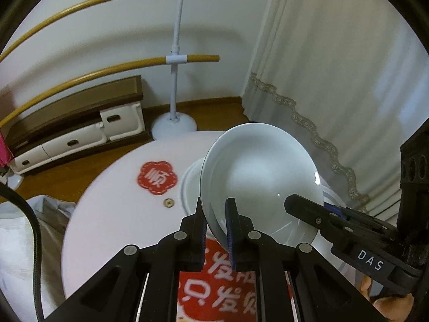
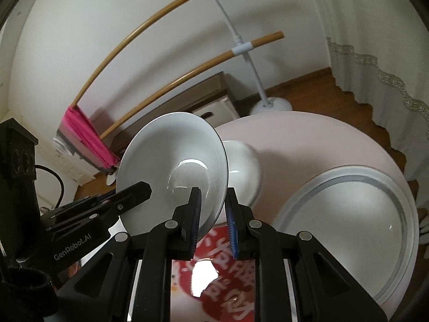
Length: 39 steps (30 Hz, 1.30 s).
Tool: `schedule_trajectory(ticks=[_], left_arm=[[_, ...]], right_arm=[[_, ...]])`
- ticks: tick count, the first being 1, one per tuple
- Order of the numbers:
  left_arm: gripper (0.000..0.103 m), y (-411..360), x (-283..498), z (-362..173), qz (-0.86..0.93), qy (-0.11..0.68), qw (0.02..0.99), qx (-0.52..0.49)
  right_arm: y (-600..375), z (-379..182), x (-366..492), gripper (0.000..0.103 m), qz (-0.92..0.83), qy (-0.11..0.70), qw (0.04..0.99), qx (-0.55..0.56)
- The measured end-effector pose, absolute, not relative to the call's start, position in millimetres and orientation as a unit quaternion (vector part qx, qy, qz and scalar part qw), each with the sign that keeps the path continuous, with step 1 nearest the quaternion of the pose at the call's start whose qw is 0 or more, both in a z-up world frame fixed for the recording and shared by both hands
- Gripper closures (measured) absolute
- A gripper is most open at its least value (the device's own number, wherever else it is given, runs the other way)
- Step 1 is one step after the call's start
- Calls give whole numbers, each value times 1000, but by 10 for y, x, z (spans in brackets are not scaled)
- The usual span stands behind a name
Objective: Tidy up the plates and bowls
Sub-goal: 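Lift the bowl and carry it over the bowl stack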
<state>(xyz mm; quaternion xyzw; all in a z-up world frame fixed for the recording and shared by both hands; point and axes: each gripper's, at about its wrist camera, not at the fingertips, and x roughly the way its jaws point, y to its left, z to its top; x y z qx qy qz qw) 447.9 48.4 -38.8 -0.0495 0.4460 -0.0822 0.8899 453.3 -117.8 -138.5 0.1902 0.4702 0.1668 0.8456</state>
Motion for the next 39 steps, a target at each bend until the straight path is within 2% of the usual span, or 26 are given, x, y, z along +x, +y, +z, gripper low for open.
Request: schedule_trajectory(ticks=[10,39], left_arm=[[93,367,4986,-670,-81,470,877,-56],[94,434,5150,-914,-63,486,869,-76]], right_arm=[[-1335,-1637,4727,85,149,491,837,189],[-1233,-1698,4901,82,108,507,836,180]])
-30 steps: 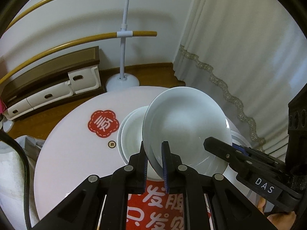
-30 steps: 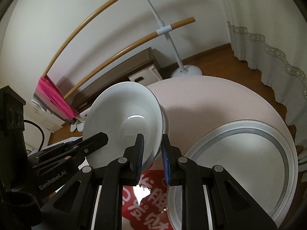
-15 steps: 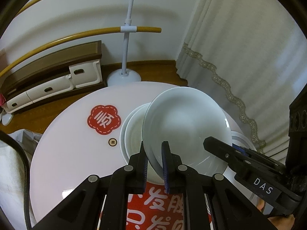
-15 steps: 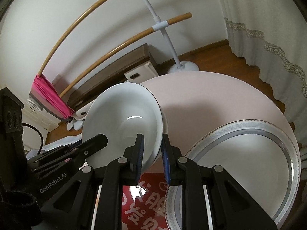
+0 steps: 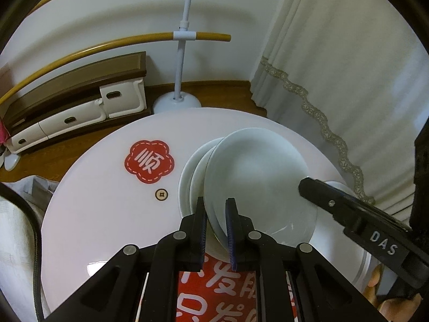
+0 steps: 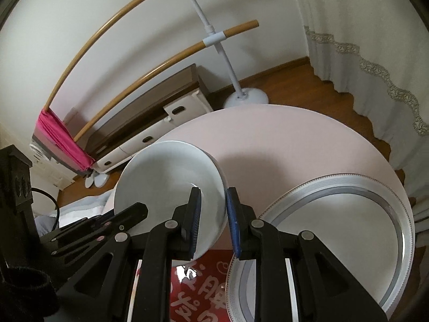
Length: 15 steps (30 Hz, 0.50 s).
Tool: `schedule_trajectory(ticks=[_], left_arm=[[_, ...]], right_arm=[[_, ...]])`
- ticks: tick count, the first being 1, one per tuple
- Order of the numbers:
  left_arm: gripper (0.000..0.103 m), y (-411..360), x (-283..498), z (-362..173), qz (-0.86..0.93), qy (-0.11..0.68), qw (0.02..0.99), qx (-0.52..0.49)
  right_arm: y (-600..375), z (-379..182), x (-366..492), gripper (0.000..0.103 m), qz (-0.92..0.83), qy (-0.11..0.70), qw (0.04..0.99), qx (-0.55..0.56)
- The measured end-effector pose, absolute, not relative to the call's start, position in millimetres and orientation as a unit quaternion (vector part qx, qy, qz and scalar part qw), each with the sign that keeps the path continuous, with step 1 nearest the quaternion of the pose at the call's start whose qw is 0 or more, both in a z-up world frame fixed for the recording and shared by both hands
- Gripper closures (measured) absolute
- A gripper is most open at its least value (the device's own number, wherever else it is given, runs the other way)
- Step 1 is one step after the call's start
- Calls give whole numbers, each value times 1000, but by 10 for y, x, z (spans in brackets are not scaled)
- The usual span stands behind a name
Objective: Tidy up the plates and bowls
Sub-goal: 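Lift the bowl and carry it over the bowl stack, then lower the bowl onto the bowl stack and open the right gripper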
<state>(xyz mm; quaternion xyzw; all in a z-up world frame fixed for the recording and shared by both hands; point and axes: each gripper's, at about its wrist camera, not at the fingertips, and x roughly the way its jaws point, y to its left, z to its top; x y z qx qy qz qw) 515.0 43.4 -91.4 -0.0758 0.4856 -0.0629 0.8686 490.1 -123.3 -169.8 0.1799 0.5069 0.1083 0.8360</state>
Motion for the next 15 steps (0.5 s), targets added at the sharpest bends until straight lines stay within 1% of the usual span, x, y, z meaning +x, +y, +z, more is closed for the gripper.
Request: schedule_trajectory(ticks=[9,15], left_arm=[[93,462,5136,-925,-58,486,869,-73],[92,443,5138,-884,-55,487,869,-68]], right_arm=[[-1226,-1892,4987,82,102,530,823,176],[-1215,-1935,5031,82,111,530,823,172]])
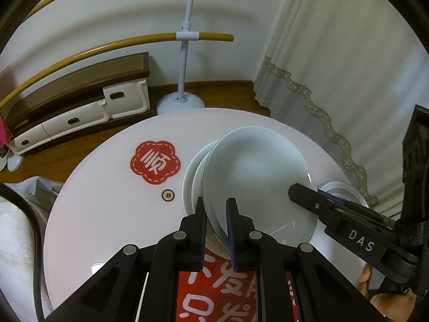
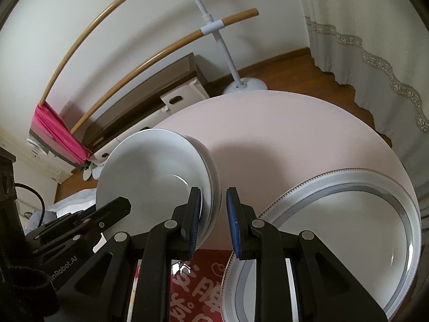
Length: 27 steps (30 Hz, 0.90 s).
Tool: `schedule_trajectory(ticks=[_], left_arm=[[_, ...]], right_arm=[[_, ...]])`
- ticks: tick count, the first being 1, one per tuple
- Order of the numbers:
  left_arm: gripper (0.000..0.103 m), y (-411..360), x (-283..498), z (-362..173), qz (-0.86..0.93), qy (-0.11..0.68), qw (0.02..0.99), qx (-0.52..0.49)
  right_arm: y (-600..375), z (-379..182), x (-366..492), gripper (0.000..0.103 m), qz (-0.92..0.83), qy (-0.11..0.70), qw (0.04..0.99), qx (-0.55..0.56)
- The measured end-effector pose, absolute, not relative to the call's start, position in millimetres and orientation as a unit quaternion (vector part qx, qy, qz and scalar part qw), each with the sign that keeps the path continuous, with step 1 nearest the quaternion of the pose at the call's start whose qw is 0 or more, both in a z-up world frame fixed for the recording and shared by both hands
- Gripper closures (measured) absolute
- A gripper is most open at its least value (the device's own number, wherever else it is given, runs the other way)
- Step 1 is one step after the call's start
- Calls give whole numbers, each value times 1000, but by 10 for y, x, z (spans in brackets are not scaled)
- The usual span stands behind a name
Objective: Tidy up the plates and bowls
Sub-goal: 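Lower the bowl onto the bowl stack and open the right gripper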
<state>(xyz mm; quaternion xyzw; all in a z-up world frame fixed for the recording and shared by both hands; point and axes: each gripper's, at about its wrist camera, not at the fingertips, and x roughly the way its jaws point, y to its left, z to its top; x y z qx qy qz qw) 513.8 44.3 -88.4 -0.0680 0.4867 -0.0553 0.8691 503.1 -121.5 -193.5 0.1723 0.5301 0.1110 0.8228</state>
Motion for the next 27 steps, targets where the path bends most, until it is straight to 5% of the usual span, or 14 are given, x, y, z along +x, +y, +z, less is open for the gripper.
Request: schedule_trajectory(ticks=[12,20,27], left_arm=[[88,452,5106,-823,-62,489,867,-72],[70,574,5028,-784,-55,484,869,-82],[67,638,5003,-835,-47,490,866,-90]], right_arm=[[-1255,-2006,5090,85,125,530,818,184],[-1211,-1993,5068,85,123,527,822,178],[-1176,-1966,5047,83,115,527,824,174]])
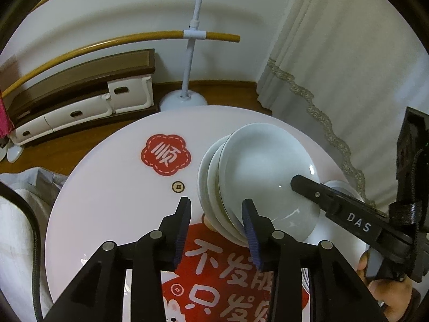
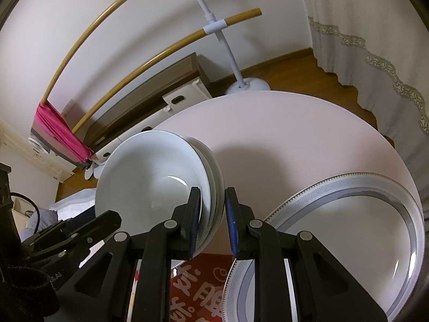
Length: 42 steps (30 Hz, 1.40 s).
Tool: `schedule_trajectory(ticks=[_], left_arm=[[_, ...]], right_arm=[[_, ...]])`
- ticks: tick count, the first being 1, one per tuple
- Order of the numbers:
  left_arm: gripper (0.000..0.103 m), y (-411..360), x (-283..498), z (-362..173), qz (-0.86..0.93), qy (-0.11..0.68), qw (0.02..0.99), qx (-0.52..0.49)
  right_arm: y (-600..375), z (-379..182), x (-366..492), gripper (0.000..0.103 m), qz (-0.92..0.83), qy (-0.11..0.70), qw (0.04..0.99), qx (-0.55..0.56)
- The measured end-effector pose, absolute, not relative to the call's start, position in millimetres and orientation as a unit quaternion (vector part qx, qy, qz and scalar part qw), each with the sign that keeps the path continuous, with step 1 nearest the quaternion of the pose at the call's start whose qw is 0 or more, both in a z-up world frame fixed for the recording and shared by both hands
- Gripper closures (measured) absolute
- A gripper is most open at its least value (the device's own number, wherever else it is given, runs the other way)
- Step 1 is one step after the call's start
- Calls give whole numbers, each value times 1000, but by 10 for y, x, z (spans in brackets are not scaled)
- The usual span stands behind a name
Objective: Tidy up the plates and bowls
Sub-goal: 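Lower the bowl onto the bowl stack and open the right gripper, then move the right gripper to the bowl stack and pinch its rim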
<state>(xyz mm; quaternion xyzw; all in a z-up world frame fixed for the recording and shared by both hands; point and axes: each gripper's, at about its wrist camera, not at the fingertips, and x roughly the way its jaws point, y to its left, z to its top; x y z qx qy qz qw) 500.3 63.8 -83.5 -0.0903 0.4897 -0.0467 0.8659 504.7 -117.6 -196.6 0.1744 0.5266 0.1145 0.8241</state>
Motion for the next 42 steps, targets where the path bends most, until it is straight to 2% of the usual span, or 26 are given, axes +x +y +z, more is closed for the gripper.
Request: schedule_trajectory(ticks=[18,22,25,29,33,36,37,41,42], left_arm=[[61,656,4862,-788,-51,482,871,-87],[56,662,4739,-730,-51,476,874,-82],[55,656,4617,-683,-54,470,878,-78],[46,633,4428,-588,-62,454,886,-70],[44,616,4250,-519,-71,442,892,-68],[39,580,4095,-463,-81,433,896,-63],[35,570,4049,-446,-84,429,897,-61],[33,507,3825,-395,-89,414,905,-47],[33,479,3775,-383,-90,409,907,-40]], right_arm=[[-1220,-1841,4947,75,120,517,829,174],[-1258,-1742,4831,66,122,509,834,176],[-1275,-1654,4715,65,127,500,838,177],[-1272,-1509,4515,62,132,486,848,168],[-1332,-1397,4269,60,137,478,848,183],[-1368,-1333,4108,57,141,474,848,191],[-1385,-1301,4038,56,140,472,850,190],[-1476,-1227,3785,41,129,461,857,192],[-1501,-1208,3707,41,126,458,859,192]])
